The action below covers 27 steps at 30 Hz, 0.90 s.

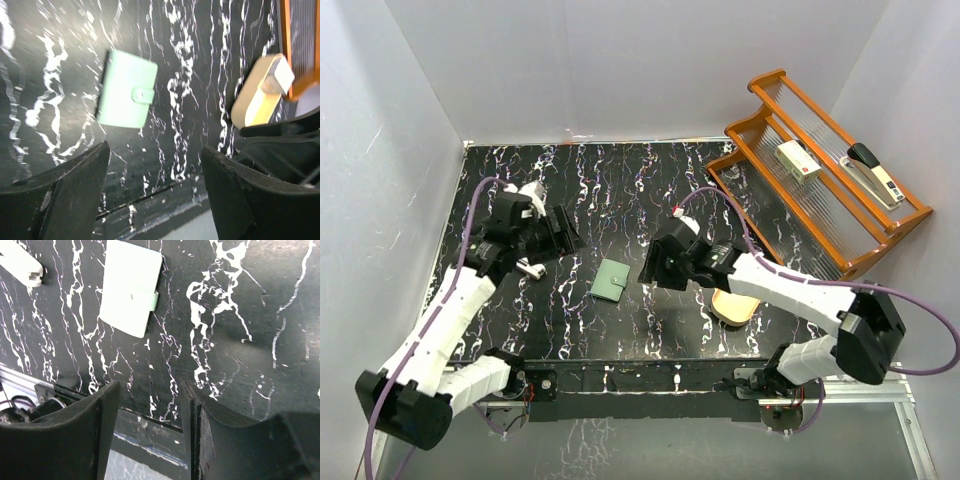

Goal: Put the credit cards into the card holder
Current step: Adjust the card holder at the center of the board, then open the card holder at the center of the board.

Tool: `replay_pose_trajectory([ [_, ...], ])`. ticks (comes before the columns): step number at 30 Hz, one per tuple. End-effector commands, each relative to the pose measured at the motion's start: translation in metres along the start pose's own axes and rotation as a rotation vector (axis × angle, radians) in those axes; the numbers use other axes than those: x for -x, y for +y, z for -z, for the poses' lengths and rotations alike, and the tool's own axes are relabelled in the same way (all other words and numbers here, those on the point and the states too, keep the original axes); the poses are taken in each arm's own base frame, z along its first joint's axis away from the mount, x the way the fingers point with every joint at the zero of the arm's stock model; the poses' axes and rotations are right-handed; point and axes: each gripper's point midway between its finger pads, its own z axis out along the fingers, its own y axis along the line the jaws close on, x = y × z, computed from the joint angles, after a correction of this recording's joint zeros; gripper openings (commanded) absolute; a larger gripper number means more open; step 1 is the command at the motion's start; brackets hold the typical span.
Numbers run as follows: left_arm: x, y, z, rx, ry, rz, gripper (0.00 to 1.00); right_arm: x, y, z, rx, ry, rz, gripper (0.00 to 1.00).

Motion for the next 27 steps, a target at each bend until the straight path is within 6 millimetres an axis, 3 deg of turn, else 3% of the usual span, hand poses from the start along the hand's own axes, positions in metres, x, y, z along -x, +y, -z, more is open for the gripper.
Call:
replay_pose_trajectory([
  [1, 0.015, 0.03, 0.038, 0.197, -0.13, -0.036, 0.76, 0.023, 0.042, -0.012, 0.089, -0.107, -0.088, 0.48],
  [9, 0.003, 0.056, 0.06, 0.295, -0.195, 0.006, 0.76, 0.018, 0.064, -0.057, -0.012, -0.085, -0.041, 0.48],
  [17, 0.006, 0.053, 0.091, 0.248, -0.343, 0.05, 0.77, 0.016, 0.061, -0.094, -0.138, -0.068, 0.017, 0.49],
  [27, -0.001, 0.06, 0.091, 0.262, -0.341, 0.081, 0.78, 0.008, 0.055, -0.127, -0.22, -0.01, 0.087, 0.44],
])
